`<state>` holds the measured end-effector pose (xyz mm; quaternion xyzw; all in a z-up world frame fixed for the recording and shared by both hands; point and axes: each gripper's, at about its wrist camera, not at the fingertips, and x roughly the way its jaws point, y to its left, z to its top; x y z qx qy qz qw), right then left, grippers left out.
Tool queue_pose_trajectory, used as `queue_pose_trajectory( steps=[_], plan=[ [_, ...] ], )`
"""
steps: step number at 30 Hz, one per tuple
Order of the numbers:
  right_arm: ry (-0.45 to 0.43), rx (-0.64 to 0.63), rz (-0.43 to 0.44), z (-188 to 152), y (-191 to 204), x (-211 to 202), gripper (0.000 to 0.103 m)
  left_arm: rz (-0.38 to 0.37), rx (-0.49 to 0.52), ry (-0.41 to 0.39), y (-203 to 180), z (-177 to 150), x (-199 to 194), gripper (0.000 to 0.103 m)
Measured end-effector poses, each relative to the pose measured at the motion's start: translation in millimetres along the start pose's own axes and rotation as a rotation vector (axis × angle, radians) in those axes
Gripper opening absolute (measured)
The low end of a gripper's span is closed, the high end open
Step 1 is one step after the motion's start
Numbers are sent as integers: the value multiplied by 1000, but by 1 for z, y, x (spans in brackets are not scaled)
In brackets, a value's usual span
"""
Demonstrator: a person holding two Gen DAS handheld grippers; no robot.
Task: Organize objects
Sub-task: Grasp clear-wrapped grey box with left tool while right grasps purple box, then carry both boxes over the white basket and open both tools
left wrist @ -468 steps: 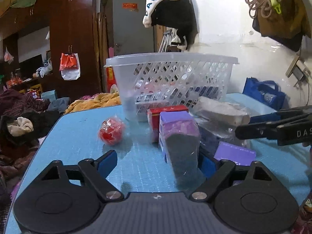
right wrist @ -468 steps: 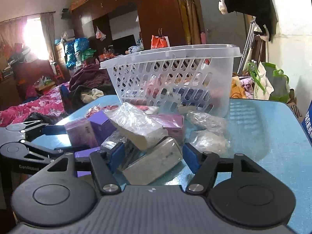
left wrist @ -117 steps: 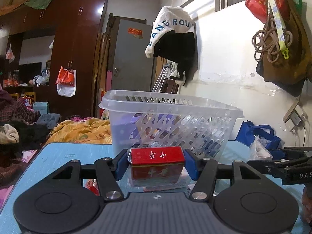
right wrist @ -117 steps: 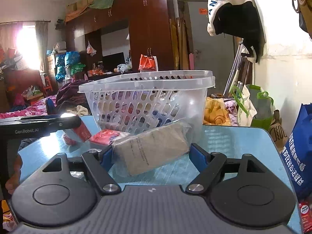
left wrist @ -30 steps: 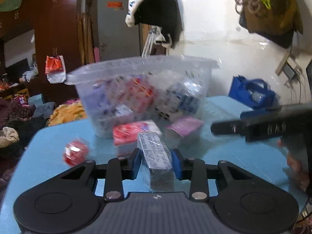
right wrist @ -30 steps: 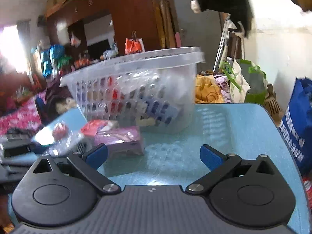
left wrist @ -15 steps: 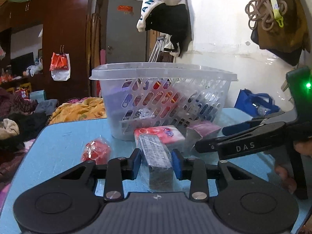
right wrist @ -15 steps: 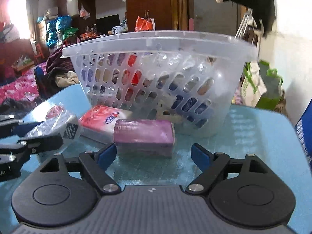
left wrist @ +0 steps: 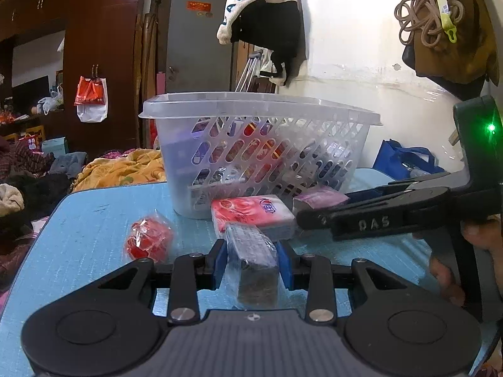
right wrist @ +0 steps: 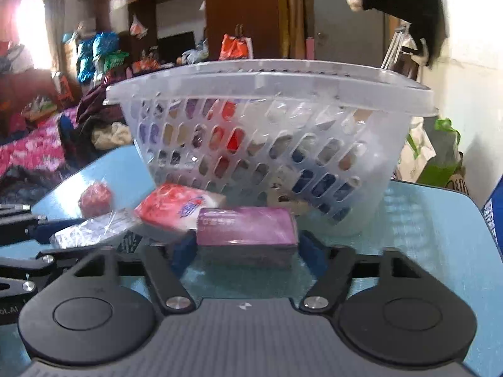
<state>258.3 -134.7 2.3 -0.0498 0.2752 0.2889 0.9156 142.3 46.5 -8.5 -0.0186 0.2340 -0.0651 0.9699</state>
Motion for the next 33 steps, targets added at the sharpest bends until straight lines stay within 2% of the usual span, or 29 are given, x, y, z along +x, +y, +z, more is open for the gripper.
queue_pose_trajectory(
  steps=[13,16,18,22,25,31,33],
  plan=[
    [-163,41,-2,-12,-7,-38,68,-1,10,-94,1,-2,-16,39],
    [-176,56,6,-13,-13,-44,68,6,3,-52,2,0,-10,39],
    [-180,66,7,-14,-15,-44,68,-16,13,-9,2,1,-3,39],
    [-177,90,22,-14,-20,-43,69,6,23,57,-1,2,7,40],
    [-183,90,22,-15,-20,-43,69,26,22,67,-1,1,9,38],
    [-247,88,30,-20,-19,-55,69,50,18,-81,-3,-1,-13,35],
    [-288,88,55,-20,-19,-70,68,20,-1,-125,-1,4,-24,35]
  ],
)
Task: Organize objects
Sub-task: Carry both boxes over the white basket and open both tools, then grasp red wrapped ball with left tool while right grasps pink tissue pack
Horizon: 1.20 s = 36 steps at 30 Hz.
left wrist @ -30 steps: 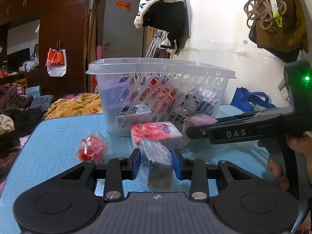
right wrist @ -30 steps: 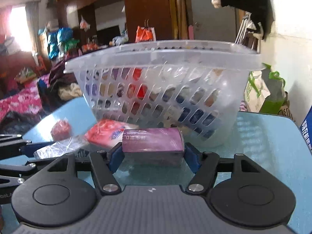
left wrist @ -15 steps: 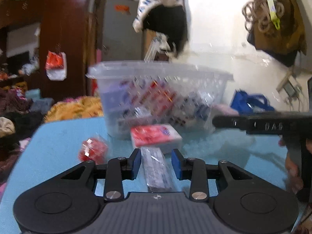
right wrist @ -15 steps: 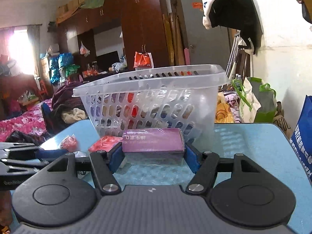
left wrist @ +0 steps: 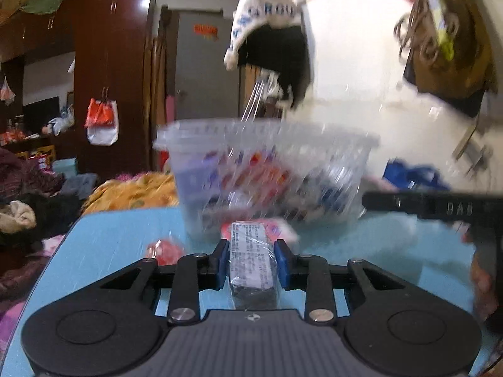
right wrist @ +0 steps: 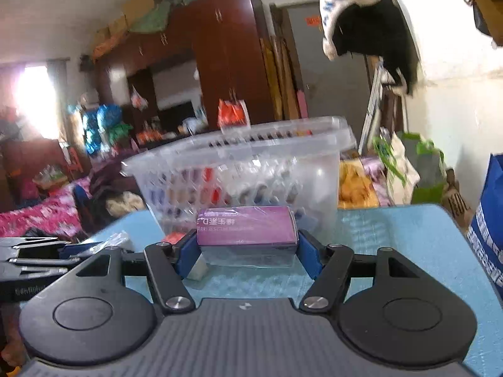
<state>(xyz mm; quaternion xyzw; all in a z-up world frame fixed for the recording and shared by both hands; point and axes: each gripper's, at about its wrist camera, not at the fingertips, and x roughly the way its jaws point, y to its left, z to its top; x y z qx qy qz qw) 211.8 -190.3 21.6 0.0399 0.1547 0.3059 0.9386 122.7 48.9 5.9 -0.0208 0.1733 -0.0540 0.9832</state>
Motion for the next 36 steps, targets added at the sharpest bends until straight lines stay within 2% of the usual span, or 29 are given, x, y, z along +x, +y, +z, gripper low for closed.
queue_pose_trajectory(
  steps=[2,5,9,13,14,15,16,18,20,22,25,26,30,33,36],
  plan=[
    [-55,-6,15,15,5,-14,68,-21,-28,-73,4,19,-15,35],
    [-147,-80,-34,56,19,-20,68,-32,-55,-160,8,68,-23,35],
    [-169,-166,-88,112,23,14,68,-51,-84,-132,8,141,12,35],
    [-97,-203,-82,130,13,62,70,-32,-129,-35,10,170,70,36],
    [-83,-227,-80,127,12,70,70,-30,-145,-14,14,171,84,43],
    [-71,-257,-100,123,13,78,81,-29,-160,4,18,170,98,60],
    [-70,-284,-139,118,14,81,96,-24,-170,27,20,167,108,68],
    [-82,-291,-160,109,17,75,103,-10,-183,58,28,157,118,71],
    [-77,-238,-92,102,16,57,103,-1,-166,41,32,145,103,71],
    [-72,-168,-35,92,17,35,103,-25,-133,-10,36,133,73,71],
    [-6,-143,-28,67,32,21,103,-4,-95,-60,39,112,27,87],
    [30,-160,-30,57,39,24,103,12,-96,-58,43,105,18,92],
    [241,-221,-24,16,64,62,103,90,-89,34,63,69,7,93],
    [303,-235,-73,2,77,96,103,124,-90,83,77,49,12,93],
    [341,-187,-88,-2,79,123,103,138,-99,109,89,36,16,93]
  ],
)
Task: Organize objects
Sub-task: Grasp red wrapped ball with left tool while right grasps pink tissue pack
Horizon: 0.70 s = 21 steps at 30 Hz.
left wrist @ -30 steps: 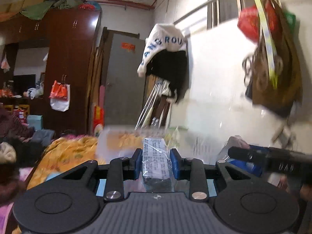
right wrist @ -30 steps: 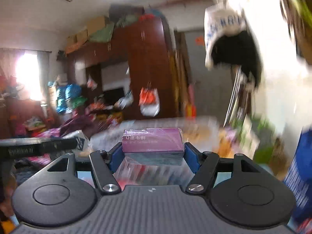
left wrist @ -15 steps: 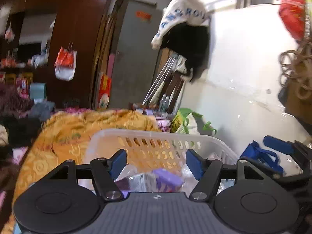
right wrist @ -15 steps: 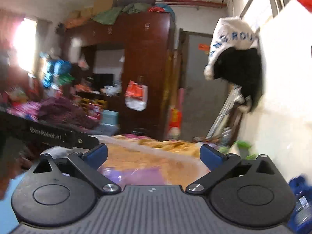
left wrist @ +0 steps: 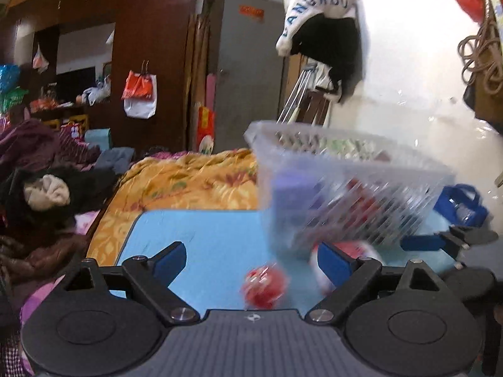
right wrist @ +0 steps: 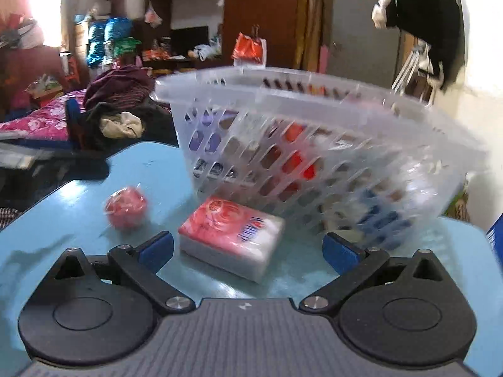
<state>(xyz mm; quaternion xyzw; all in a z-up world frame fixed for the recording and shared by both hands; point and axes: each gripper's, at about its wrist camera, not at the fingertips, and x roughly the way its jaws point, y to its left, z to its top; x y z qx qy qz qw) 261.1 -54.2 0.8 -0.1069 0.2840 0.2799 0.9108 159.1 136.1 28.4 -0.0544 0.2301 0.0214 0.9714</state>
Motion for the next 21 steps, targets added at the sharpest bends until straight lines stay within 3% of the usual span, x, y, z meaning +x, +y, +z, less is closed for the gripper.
queue_pose_trajectory(
  steps=[5,8,13,18,19,20,21],
  plan=[
    [39,40,29,6,2,15,103,24,-26,6,13,-9,2,93],
    [32,-16,-27,-2,12,9,81,9,-4,25,6,-12,8,93],
    [-51,-27,-32,-13,-7,-25,81,0,34,51,-10,-18,17,93],
    [-100,72,5,-25,-58,-62,81,16,59,106,-27,-20,35,91],
    [-109,85,1,-29,-65,-66,81,17,59,114,-30,-20,38,89],
    [-117,97,-7,-30,-72,-71,81,18,60,119,-33,-21,40,79],
    [-126,106,-21,-33,-79,-76,81,33,72,127,-36,-22,43,55]
  ],
)
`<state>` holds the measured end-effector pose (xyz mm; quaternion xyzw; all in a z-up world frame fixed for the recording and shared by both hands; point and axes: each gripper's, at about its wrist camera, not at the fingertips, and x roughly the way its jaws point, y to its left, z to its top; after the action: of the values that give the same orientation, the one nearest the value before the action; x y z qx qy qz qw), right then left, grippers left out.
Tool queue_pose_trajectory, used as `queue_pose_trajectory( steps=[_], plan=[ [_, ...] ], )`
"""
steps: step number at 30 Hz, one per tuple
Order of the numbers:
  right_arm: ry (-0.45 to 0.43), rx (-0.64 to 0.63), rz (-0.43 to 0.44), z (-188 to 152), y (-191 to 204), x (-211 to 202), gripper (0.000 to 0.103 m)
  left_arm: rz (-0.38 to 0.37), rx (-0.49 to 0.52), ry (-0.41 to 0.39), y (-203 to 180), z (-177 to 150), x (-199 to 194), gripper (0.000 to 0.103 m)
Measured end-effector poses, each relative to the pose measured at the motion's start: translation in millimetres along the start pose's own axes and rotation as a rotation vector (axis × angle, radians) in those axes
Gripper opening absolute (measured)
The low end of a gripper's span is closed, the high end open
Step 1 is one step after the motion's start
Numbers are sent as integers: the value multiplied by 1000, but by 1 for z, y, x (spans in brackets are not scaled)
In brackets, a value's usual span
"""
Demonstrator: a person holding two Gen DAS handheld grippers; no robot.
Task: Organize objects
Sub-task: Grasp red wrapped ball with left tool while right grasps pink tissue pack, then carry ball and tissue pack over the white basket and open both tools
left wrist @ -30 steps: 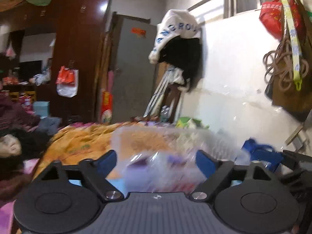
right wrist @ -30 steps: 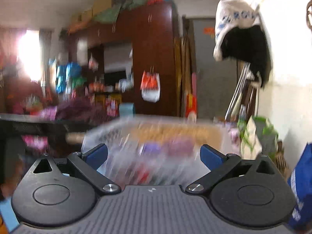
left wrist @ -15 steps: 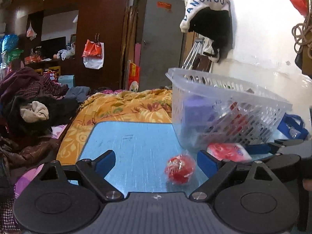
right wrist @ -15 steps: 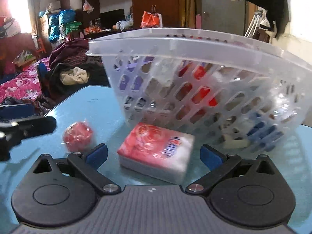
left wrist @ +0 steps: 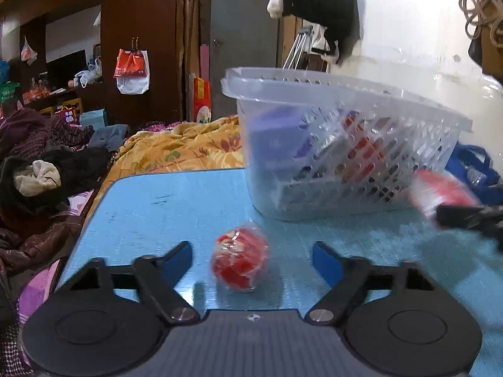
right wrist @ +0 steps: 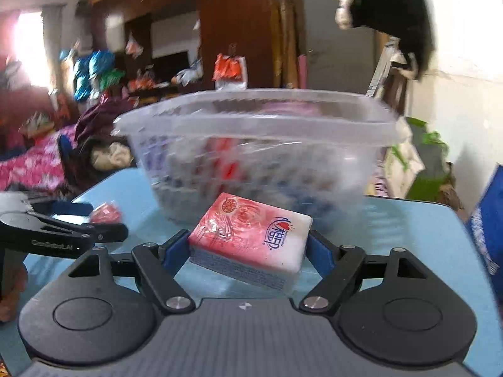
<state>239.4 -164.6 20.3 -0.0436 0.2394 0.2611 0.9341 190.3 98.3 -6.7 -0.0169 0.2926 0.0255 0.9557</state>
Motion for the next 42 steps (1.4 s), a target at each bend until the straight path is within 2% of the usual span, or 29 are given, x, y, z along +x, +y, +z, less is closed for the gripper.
queue_pose_trajectory(
  steps=[1,2,4,11,13,18,22,26,29,31,34,36,37,40,42],
  plan=[
    [-8,3,-18,-1,-6,-3,81,32,19,5,-5,-1,2,50],
    [-14,7,-31,-1,-10,-4,81,62,39,1,-10,-1,2,50],
    [-15,21,-42,-2,-19,-5,81,72,64,-34,-17,-3,-5,50],
    [13,46,-47,-12,-36,-1,81,-71,51,-154,-46,-10,-40,50],
    [18,44,-47,-15,-36,0,81,-86,51,-187,-52,-13,-45,50],
    [14,44,-40,-19,-35,-2,81,-123,7,-151,-49,-14,-32,50],
    [-54,18,-77,-23,-31,-13,81,-124,-40,-169,-39,-15,-34,50],
    [-154,0,-69,-27,-28,-30,81,-131,-15,-227,-45,-17,-42,50],
    [-223,-10,-77,-29,-25,-40,81,-170,6,-283,-44,-16,-50,50],
    [-274,-10,-63,-30,-25,-47,81,-198,7,-320,-43,-19,-56,50],
    [-333,46,17,-30,-29,-59,81,-225,-21,-421,-37,-20,-73,50],
    [-355,53,54,-20,-27,-67,81,-212,-43,-455,-36,-12,-82,50],
    [-368,32,46,-9,-23,-69,81,-219,-51,-462,-36,-3,-86,50],
    [-400,-33,27,37,-14,-70,81,-232,-35,-476,-41,41,-95,50],
    [-379,-76,19,73,-13,-58,81,-212,-32,-446,-45,78,-89,50]
  ],
)
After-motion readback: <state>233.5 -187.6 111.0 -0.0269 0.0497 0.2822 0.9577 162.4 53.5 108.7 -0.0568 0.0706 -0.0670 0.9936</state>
